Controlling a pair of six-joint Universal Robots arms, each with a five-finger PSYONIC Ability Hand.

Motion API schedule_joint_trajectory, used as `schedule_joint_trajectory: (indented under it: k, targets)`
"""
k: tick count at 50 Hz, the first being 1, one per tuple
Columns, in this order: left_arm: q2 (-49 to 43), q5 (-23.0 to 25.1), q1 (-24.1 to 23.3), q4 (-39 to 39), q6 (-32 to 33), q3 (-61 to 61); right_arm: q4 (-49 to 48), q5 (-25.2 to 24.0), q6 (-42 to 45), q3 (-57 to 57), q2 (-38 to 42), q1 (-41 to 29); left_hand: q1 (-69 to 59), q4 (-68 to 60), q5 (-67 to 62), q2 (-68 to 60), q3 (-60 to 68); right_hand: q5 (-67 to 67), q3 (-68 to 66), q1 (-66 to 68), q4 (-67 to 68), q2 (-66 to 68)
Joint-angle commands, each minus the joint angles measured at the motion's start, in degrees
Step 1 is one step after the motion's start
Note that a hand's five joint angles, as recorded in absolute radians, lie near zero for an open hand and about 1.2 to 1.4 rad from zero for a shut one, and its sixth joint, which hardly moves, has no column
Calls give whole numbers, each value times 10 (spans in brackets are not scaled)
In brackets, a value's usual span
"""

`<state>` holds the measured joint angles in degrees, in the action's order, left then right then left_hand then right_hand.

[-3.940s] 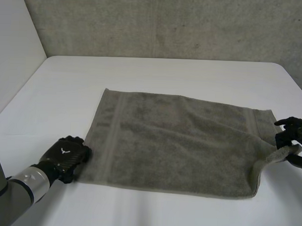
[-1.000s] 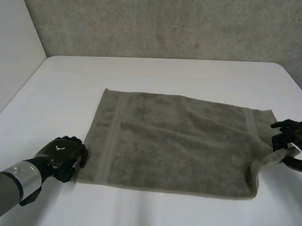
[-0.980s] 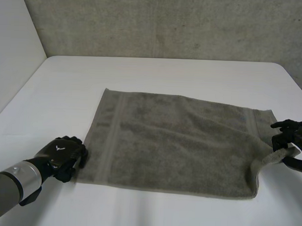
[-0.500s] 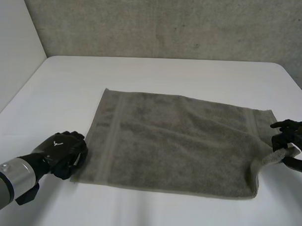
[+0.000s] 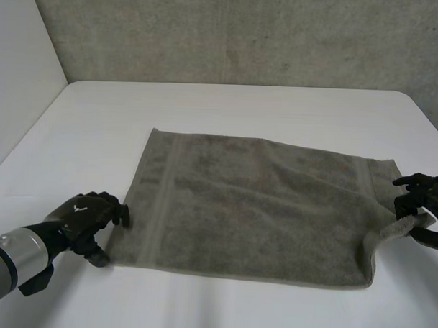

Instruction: Fold the towel.

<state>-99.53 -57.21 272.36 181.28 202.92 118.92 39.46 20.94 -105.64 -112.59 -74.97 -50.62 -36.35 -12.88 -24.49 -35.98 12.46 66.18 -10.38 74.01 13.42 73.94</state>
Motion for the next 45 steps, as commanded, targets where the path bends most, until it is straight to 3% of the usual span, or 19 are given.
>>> schedule_joint_trajectory:
  k: [1,26,34,45]
  targets:
    - [-22,0,2,0,16,3,0,0,0,0,0,0,21,29,2,17,-25,38,4,60,-34,61]
    - [-66,0,0,18,35,-2,0,0,1,0,0,-1,-178,29,-196,-181,-25,38,4,60,-34,61]
    - [-73,-1,0,49,35,-4,0,0,1,-2,0,-3,-320,29,-339,-324,-25,38,4,60,-34,61]
    - [-88,-3,-19,52,35,-14,0,1,1,-3,0,-3,-334,29,-353,-338,-25,38,4,60,-34,61]
